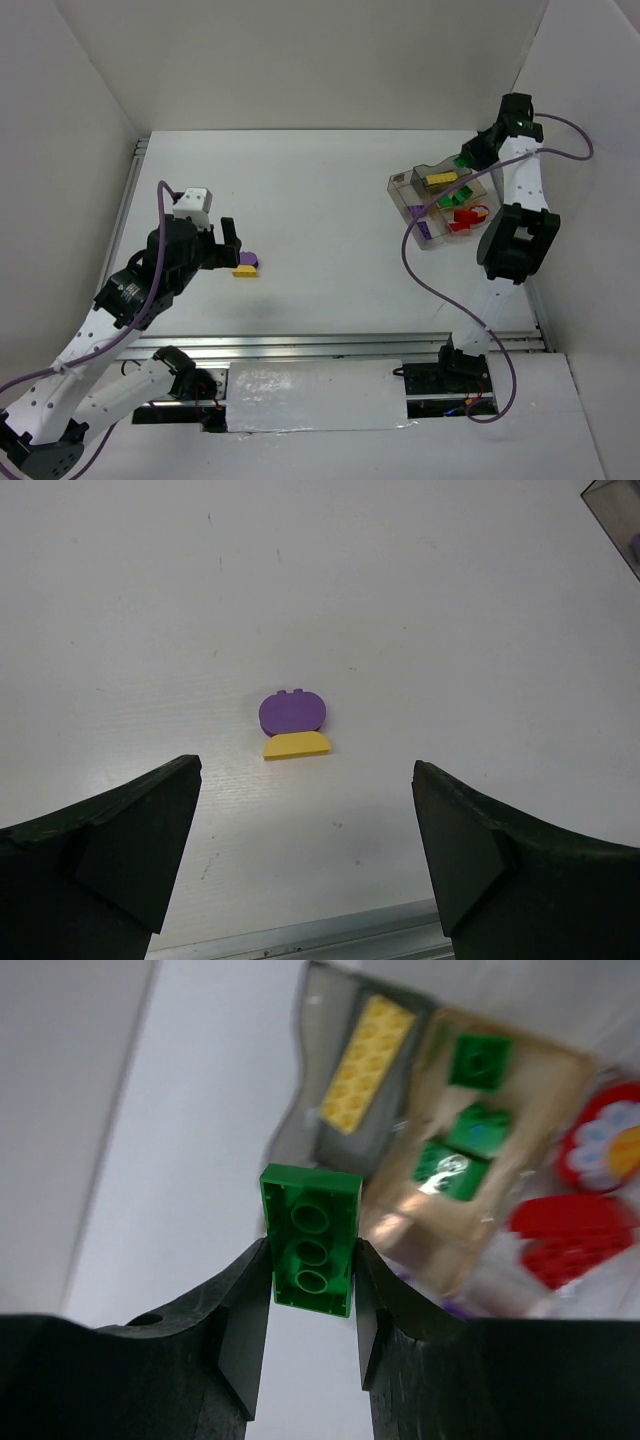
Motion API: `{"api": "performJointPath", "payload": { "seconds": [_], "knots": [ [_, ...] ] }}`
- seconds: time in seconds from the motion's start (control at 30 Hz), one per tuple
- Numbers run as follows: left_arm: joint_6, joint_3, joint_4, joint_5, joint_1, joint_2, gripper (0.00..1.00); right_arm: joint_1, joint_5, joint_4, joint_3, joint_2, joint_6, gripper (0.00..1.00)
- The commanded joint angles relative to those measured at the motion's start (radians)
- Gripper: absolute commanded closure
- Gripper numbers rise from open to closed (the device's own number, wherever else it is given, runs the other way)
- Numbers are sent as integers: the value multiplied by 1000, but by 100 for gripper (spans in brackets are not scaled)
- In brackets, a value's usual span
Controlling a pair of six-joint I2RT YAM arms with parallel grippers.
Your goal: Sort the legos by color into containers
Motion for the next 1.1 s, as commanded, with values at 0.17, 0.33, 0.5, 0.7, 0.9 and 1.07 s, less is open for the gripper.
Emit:
{"api": "performJointPath", "payload": {
  "seconds": [0.17,0.33,0.5,0.7,0.9,1.07],
  "knots": [
    [3,-3,20,-24,-2,10,0,-10,131,-104,-21,96,-271,91],
    [2,-8,23,-32,-2,17,0,-14,124,-30,-110,96,-256,81],
    [2,-3,17,-35,-2,40,0,-16,144,-24,-113,107,-241,55],
    [0,-5,16,-47,-2,45,1,-14,173,-55,-72,99,-234,9],
    [-21,5,8,-61,-2,71,0,27,153,-57,-69,23,-231,0],
    [-194,122,-88,-95,7,234,1,259,211,-1,-165,-181,-290,0]
  ]
}}
